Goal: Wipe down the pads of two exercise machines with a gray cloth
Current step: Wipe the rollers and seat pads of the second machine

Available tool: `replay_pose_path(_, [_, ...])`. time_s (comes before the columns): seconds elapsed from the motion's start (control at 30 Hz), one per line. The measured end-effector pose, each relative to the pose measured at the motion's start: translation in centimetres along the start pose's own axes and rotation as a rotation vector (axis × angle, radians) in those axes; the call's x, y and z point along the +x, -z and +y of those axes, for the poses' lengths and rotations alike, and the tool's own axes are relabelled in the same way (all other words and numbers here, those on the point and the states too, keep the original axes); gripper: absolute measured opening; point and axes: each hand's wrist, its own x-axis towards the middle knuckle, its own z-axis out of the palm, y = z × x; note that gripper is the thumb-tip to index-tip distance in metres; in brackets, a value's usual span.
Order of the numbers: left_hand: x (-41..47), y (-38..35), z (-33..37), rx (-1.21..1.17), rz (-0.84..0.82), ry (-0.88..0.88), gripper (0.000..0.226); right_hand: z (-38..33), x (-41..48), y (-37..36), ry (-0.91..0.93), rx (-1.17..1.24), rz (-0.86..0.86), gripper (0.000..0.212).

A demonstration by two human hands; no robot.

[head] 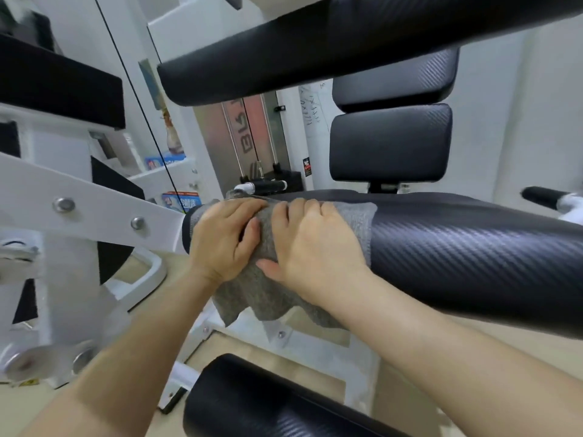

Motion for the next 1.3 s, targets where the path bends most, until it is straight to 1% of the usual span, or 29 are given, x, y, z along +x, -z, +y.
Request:
replay_pose_path(0.13, [0.2, 0.2, -4.3, -0.054, 0.025, 0.115, 0.046, -3.4, 4.3, -0.7, 0.020, 0.100, 0.054, 0.068])
replay_pose_path(0.23, [0.3, 0.1, -5.9, -0.223, 0.113, 0.309, 0.046, -5.9, 6.8, -1.2, 0.035, 0.082, 0.083, 0.055])
replay_pose_path(0.27, [0.3, 0.1, -6.0, -0.242, 0.127, 0.361, 0.046, -6.5, 7.3, -1.4, 0.042, 0.073, 0.092, 0.051])
replay_pose_path(0.33, [0.2, 0.0, -5.7, -0.219, 0.097, 0.433, 0.047, -7.2, 7.9, -1.7, 0.052, 0.089, 0.109, 0.048])
replay_pose_path(0.4, [0.0, 0.1, -5.0, -0.215, 0.084, 0.455, 0.041, -7.0, 7.3, -1.8, 0.045, 0.095, 0.121, 0.045])
replay_pose_path(0.47, [-0.3, 0.1, -3.6, -0.151, 0.107, 0.413, 0.031, -6.1, 5.8, -1.9, 0.031, 0.019, 0.147, 0.043])
replay_pose_path(0.5, [-0.5, -0.1, -2.6, -0.094, 0.125, 0.376, 0.030, -5.4, 4.7, -2.0, 0.027, -0.011, 0.157, 0.045])
replay_pose_path(0.53, [-0.6, -0.2, -1.0, -0.084, 0.163, 0.348, 0.031, -4.5, 3.3, -2.1, 0.018, -0.024, 0.164, 0.046])
replay_pose_path(0.57, [-0.7, -0.9, 1.0, -0.135, 0.196, 0.338, 0.035, -3.4, 1.6, -2.2, 0.007, -0.024, 0.182, 0.048])
replay_pose_path(0.7, [-1.0, -4.1, 10.0, -0.129, 0.222, 0.300, 0.047, 2.8, -7.0, -2.7, -0.021, 0.002, 0.371, 0.058])
replay_pose_path(0.8, [-0.6, -4.8, 17.6, -0.148, 0.289, 0.310, 0.046, 7.8, -12.5, -2.5, -0.037, -0.079, 0.419, 0.062])
replay_pose_path(0.87, [-0.4, -4.2, 23.1, -0.121, 0.294, 0.239, 0.045, 11.0, -15.9, -2.2, -0.055, -0.085, 0.451, 0.058])
replay_pose_path(0.97, [-0.2, -4.3, 27.8, -0.087, 0.206, 0.030, 0.048, 15.1, -20.2, -1.6, -0.124, -0.009, 0.496, 0.047])
replay_pose_path(1.03, [0.3, -4.2, 28.4, -0.045, 0.163, -0.067, 0.049, 16.4, -21.4, -0.7, -0.206, 0.006, 0.488, 0.046])
replay_pose_path(1.07, [0.5, -4.0, 27.7, -0.032, 0.160, -0.088, 0.047, 16.4, -21.3, -0.3, -0.242, 0.003, 0.473, 0.046])
replay_pose_path(1.13, [0.6, -3.6, 24.7, -0.018, 0.181, -0.108, 0.044, 15.0, -20.2, 0.3, -0.269, 0.015, 0.391, 0.057])
replay_pose_path(1.23, [-0.1, -3.1, 17.9, -0.006, 0.203, -0.108, 0.044, 11.3, -16.8, 0.3, -0.199, 0.032, 0.239, 0.079])
replay_pose_path(1.3, [-0.6, -2.7, 13.6, -0.004, 0.200, -0.072, 0.044, 9.1, -13.6, 0.0, -0.128, 0.000, 0.174, 0.088])
